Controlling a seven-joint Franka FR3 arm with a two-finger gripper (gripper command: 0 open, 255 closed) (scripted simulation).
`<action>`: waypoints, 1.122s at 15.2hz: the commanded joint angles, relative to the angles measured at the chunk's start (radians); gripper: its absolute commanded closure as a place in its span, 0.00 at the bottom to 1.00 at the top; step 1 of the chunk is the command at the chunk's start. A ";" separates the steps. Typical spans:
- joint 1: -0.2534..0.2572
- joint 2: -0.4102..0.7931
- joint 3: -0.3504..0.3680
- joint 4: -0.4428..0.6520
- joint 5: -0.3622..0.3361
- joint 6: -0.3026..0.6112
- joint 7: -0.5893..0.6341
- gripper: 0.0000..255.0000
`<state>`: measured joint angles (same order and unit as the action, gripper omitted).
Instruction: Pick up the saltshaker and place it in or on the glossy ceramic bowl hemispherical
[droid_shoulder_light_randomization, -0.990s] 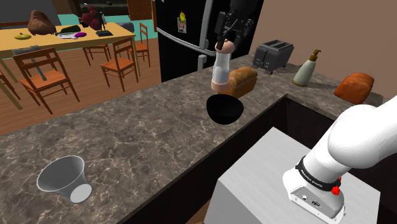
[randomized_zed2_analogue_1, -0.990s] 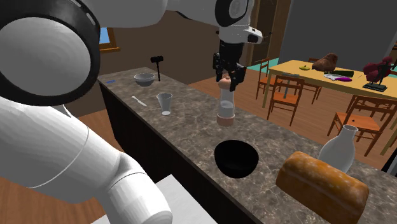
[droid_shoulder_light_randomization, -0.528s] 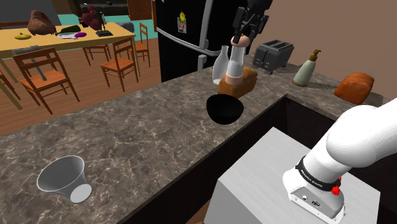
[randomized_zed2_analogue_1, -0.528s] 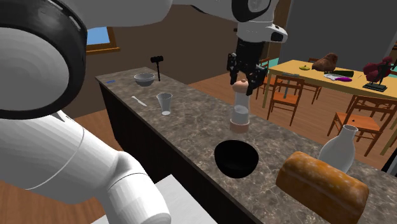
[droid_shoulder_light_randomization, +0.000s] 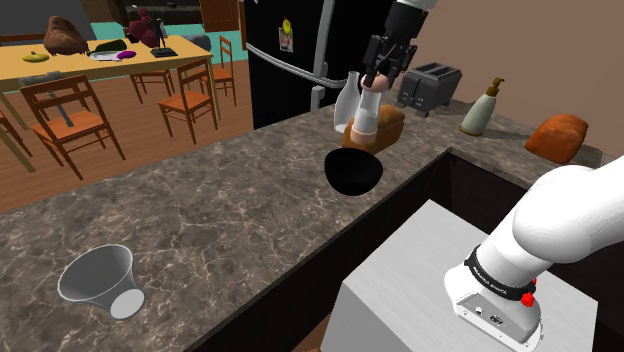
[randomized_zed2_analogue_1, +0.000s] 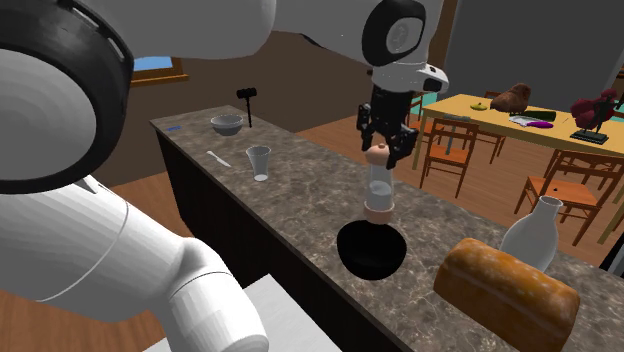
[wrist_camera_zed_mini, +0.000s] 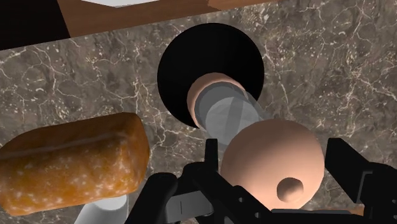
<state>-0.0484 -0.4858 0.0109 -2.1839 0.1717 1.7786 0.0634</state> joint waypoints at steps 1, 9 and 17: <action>0.000 0.000 0.001 -0.026 0.002 0.026 -0.003 1.00; 0.002 -0.001 0.004 -0.134 0.008 0.132 -0.019 1.00; 0.004 0.012 0.007 -0.224 0.017 0.234 -0.035 1.00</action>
<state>-0.0451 -0.4769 0.0171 -2.4010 0.1874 2.0024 0.0293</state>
